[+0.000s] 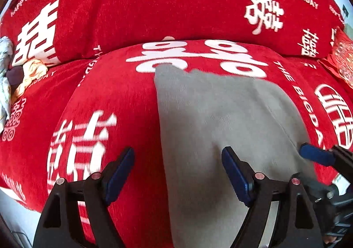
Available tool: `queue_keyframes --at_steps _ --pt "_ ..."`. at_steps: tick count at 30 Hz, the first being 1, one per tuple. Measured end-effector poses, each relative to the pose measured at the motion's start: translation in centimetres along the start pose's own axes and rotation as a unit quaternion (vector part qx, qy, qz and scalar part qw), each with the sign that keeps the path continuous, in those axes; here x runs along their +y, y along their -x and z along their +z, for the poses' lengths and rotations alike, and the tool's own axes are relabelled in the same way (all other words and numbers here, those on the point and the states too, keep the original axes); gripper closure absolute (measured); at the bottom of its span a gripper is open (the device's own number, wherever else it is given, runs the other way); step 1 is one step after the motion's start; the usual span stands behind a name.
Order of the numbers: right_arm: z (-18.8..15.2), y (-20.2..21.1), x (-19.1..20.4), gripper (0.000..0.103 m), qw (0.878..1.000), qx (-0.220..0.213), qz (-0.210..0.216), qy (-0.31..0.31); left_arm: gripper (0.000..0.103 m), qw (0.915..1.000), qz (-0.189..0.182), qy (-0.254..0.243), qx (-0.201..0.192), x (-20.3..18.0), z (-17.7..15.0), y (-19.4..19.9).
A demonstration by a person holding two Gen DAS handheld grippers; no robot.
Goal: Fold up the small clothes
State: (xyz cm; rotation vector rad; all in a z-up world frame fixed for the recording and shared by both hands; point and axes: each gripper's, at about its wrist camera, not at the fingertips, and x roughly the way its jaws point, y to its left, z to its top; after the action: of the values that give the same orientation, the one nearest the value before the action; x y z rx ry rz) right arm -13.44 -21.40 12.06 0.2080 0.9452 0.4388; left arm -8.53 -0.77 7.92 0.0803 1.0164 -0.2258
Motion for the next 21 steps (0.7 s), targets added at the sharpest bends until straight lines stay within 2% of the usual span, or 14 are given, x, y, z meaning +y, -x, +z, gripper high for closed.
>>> queue_keyframes --at_steps 4,11,15,19,21 --pt "-3.0 0.3 0.4 0.043 1.000 -0.003 -0.019 0.018 0.021 0.9994 0.029 -0.017 -0.006 -0.5 -3.1 0.4" --pt "-4.8 0.4 0.9 0.043 0.998 -0.013 -0.042 0.043 0.018 0.9998 0.014 0.001 -0.012 0.3 -4.5 0.2" --pt "-5.4 1.2 2.5 0.043 0.993 -0.009 -0.093 0.074 0.018 0.9994 0.022 -0.003 -0.026 -0.2 -5.4 2.0" --pt "-6.1 3.0 5.3 0.029 0.984 -0.026 -0.139 0.111 0.018 0.9984 0.024 -0.005 -0.051 -0.9 -6.7 4.0" --pt "-6.0 4.0 6.4 0.028 0.981 -0.041 -0.152 0.110 0.018 0.9972 0.033 0.008 -0.067 -1.1 -7.2 4.8"
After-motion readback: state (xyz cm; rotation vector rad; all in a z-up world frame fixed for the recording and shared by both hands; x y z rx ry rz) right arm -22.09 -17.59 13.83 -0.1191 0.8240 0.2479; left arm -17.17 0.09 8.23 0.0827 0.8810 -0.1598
